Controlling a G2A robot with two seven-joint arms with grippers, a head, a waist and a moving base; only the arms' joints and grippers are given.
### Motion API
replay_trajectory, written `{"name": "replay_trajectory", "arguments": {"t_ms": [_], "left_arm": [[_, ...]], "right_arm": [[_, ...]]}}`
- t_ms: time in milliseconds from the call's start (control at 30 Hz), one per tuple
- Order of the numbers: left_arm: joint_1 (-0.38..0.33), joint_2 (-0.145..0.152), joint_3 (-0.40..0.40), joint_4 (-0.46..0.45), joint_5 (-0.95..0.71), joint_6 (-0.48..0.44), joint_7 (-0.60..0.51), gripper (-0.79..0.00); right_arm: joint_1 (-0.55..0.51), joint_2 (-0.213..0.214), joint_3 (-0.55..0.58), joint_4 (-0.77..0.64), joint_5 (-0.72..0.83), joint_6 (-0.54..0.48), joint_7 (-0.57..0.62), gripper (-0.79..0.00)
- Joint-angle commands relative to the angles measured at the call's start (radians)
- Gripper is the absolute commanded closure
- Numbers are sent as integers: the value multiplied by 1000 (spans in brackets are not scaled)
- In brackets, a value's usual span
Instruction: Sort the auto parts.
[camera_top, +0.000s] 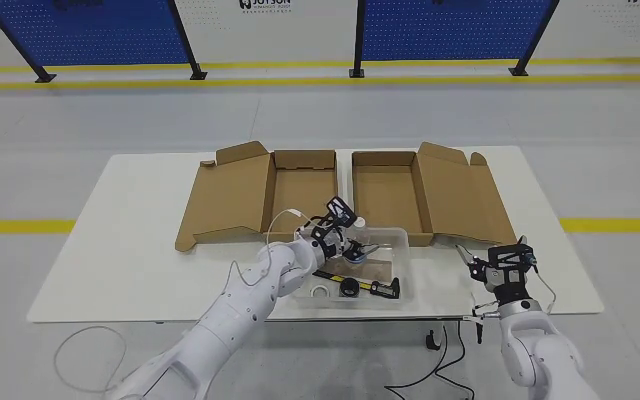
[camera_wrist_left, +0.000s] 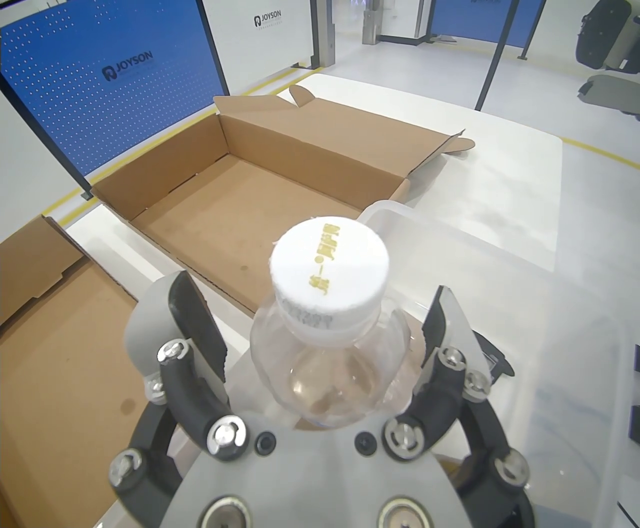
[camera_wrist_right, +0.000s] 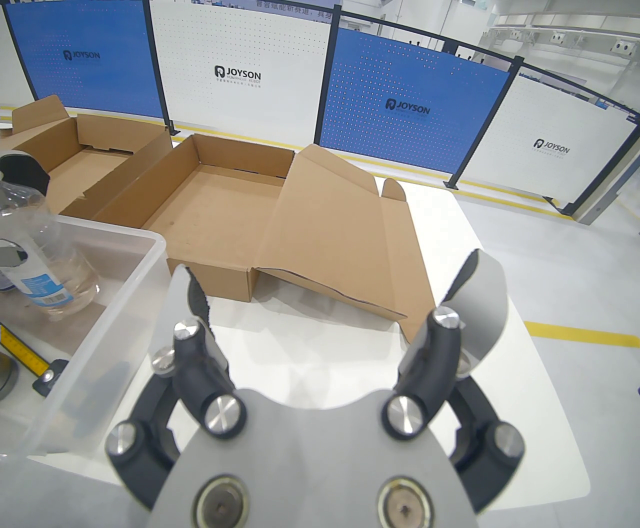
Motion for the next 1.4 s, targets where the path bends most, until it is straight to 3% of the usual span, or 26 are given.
{"name": "replay_trajectory", "arguments": {"t_ms": [0, 400, 467, 767, 867, 1367], "left_arm": [[-2, -3, 1, 2, 3, 0, 2, -785], [-6, -14, -3, 20, 19, -8, 12, -785], [-6, -15, -5, 22, 20, -7, 13, -754], [-5, -18, -17, 27, 32, -11, 16, -785], [-4, -19, -21, 27, 36, -13, 17, -727], [6, -22, -36, 19, 55, -25, 11, -628]], "right_arm": [[0, 0, 0, 0, 0, 0, 0, -785], [0, 0, 0, 0, 0, 0, 0, -785], [0, 0, 0, 0, 0, 0, 0, -785], [0, 0, 0, 0, 0, 0, 0, -785], [0, 0, 0, 0, 0, 0, 0, -785], [0, 0, 0, 0, 0, 0, 0, -785]]}}
